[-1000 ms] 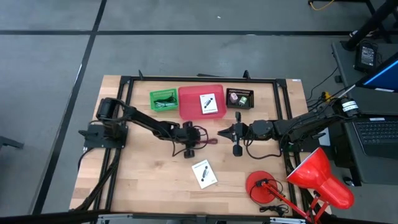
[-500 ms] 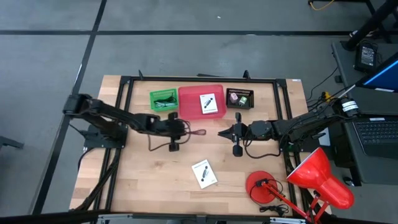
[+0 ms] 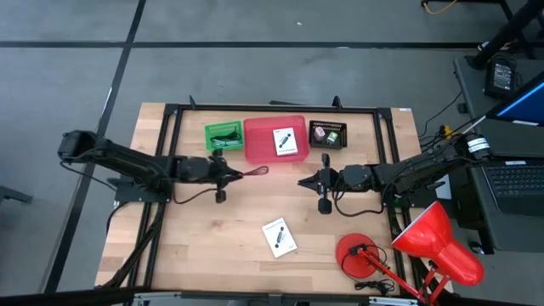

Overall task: Pick and place items into bin
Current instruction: Put the pink charger cable into the green bin

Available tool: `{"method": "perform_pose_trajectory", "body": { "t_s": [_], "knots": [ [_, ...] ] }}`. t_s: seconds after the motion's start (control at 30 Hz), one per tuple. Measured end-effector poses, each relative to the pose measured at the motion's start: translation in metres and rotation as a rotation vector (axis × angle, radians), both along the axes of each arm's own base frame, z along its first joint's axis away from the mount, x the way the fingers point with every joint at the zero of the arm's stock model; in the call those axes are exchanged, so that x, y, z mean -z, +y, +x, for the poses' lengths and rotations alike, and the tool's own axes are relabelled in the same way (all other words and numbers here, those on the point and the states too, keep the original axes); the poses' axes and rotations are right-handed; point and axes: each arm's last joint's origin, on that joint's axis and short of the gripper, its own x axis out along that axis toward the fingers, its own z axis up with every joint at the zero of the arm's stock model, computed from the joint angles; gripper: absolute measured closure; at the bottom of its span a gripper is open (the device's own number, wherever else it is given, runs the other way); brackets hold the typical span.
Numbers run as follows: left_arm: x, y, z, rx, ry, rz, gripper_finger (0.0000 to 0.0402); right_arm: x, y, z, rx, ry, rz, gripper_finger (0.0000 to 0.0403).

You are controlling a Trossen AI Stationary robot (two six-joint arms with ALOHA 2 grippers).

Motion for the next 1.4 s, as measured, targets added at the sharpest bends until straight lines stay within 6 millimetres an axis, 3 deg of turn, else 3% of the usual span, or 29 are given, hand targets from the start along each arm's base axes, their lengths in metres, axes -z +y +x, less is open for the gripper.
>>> {"method": "perform_pose_trajectory", "body": {
  "t_s": [0.4,0.67,0.97,1.4],
  "knots": [
    [0.005,0.004,-0.037,-0.001,-0.202,0.049,0.0367,0.000,0.000,0.000,-0.001,0.001,-0.002,0.0396],
    [0.003,0.005,-0.045,-0.019,-0.248,0.042,0.0367,0.002,0.000,0.001,-0.001,0.011,-0.007,0.0396],
    [0.008,0.014,-0.049,-0.322,-0.192,0.138,0.0368,0.006,-0.004,0.003,0.017,0.025,-0.011,0.0396],
    [0.014,0.018,-0.055,-0.502,-0.124,0.192,0.0368,0.006,-0.005,0.003,0.021,0.025,-0.011,0.0396]
  ]
}}
